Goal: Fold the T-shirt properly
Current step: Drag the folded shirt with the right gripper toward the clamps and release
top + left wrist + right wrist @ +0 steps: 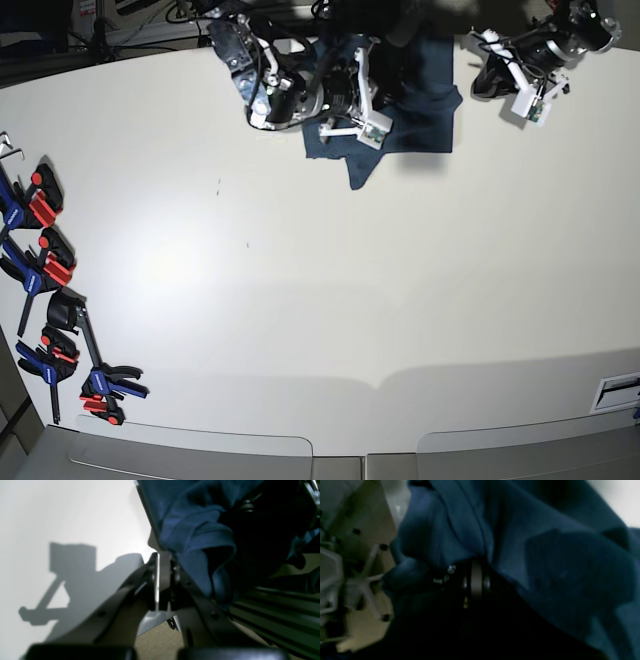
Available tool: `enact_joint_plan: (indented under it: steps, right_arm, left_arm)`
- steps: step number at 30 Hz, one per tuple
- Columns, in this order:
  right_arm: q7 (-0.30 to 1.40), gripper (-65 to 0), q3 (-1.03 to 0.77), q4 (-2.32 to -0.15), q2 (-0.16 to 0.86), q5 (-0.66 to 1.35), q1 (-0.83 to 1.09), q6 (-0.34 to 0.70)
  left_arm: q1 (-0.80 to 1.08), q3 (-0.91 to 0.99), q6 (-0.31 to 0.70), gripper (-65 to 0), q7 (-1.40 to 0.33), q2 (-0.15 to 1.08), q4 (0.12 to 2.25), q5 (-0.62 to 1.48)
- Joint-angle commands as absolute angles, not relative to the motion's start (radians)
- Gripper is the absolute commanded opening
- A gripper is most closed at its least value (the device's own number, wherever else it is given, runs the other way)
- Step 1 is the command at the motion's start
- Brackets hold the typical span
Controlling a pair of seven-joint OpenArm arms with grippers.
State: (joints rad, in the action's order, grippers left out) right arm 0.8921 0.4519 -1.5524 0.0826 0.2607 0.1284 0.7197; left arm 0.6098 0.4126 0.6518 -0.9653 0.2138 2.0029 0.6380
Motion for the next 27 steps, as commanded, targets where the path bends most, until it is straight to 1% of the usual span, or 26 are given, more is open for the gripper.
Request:
enact_joint_plan:
  steps: [1,4,6,11,16,23,27]
  right_arm:
    - [0.905,-65.0,0.442,-1.544,0.083,0.168,0.114,0.69]
    - [0.854,-65.0,0.402,-1.535,0.083,0.095,0.112,0.593]
    - [0.846,-65.0,0.356,-1.535,0.083,0.081,0.11,0.556]
    - [0.843,-65.0,0.181,-1.535,0.083,0.082,0.111,0.537]
    - [0.816,-65.0,-0.032,-1.535,0.091,0.089,0.111,0.464]
    - [0.81,-65.0,-0.252,-1.535,0.203,0.142,0.111,0.437]
    - [0.811,-65.0,-0.35,-1.535,0.261,0.142,0.111,0.391]
  left_arm:
    - [0.615,0.417,0.654,-65.0,-0.941,0.222,2.021,0.656]
    - [0.615,0.417,0.654,-65.0,-0.941,0.222,2.021,0.656]
    - [0.615,0.417,0.654,-65.0,-0.941,0.222,2.021,0.656]
    - [0.615,0.417,0.654,-65.0,-0.941,0.222,2.021,0.656]
    - [0.615,0.417,0.654,-65.0,-0.941,0.223,2.021,0.656]
    - [0.615,0.417,0.654,-65.0,-0.923,0.223,2.021,0.656]
    - [0.614,0.417,0.654,-65.0,-0.911,0.223,2.021,0.656]
